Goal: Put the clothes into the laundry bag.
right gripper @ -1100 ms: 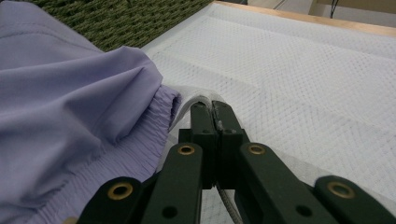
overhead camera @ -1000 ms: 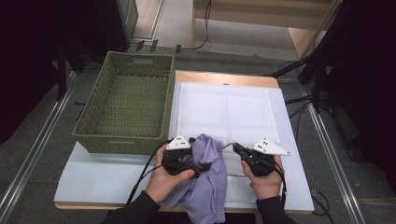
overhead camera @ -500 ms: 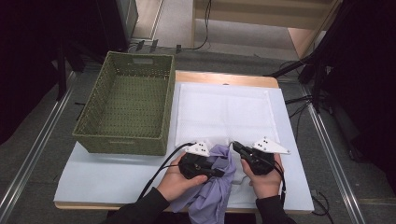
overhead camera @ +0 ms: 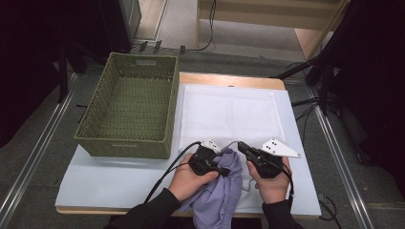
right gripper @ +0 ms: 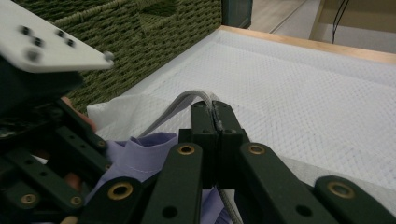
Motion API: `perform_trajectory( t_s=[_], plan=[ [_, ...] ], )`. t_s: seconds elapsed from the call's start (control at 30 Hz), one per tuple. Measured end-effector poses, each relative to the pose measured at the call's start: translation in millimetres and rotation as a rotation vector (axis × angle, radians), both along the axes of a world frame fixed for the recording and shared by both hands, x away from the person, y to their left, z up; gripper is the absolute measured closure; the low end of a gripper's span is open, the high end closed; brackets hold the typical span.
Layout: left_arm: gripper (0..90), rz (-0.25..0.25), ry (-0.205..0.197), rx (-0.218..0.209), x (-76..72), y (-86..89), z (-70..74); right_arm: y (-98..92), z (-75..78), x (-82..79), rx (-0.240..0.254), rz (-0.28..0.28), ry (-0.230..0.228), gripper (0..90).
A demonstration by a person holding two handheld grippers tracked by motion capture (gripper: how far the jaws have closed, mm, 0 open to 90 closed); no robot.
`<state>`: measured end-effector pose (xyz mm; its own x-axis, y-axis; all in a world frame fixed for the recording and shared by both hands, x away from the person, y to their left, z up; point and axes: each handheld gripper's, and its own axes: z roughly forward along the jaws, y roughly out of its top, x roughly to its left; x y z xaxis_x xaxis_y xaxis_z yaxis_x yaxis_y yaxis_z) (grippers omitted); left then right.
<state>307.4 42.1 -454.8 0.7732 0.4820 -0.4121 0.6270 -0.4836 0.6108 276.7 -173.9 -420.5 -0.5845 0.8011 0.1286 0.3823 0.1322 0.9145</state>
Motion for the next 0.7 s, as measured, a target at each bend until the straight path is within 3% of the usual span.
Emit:
perform_trajectory(
  t_s=[0.03,0.13,0.17,0.23,0.3,0.37,0.47,0.53,0.63,0.7],
  plan=[
    [67.0,-0.001,-0.019,-0.001,-2.0,-0.1,1.3,0.1,-0.3,-0.4,0.000,0.002,0.003,90.0],
    [53.7,0.023,-0.182,-0.034,-17.4,5.8,16.7,-1.2,-3.3,-0.2,-0.007,0.000,0.009,90.0],
    [51.0,0.031,-0.209,-0.041,-20.6,8.3,21.6,-2.0,-3.7,-0.4,-0.008,-0.001,0.012,90.0],
    [48.8,0.049,-0.211,-0.049,-21.8,10.1,25.7,-2.7,-3.4,-0.6,-0.004,-0.001,0.008,90.0],
    [47.4,0.038,-0.156,-0.020,-16.9,5.2,20.7,-0.9,-2.7,-1.3,0.000,0.004,0.009,90.0],
    [57.6,0.027,-0.133,0.015,-14.6,-2.8,14.3,3.4,-2.2,-2.5,-0.002,0.016,0.009,90.0],
    [80.3,-0.044,-0.133,0.045,-14.0,-14.7,12.0,9.2,-0.2,-5.4,-0.007,0.041,-0.002,90.0],
    [83.0,-0.056,-0.151,0.042,-12.8,-20.0,14.7,10.0,2.2,-7.0,-0.001,0.050,-0.011,90.0],
    [83.5,0.027,-0.188,0.029,-4.6,-14.1,21.5,8.0,8.8,-11.0,0.015,0.050,-0.028,90.0],
    [83.4,0.120,-0.227,0.050,1.8,-7.3,23.2,5.7,12.8,-12.9,0.022,0.040,-0.040,90.0]
  ],
)
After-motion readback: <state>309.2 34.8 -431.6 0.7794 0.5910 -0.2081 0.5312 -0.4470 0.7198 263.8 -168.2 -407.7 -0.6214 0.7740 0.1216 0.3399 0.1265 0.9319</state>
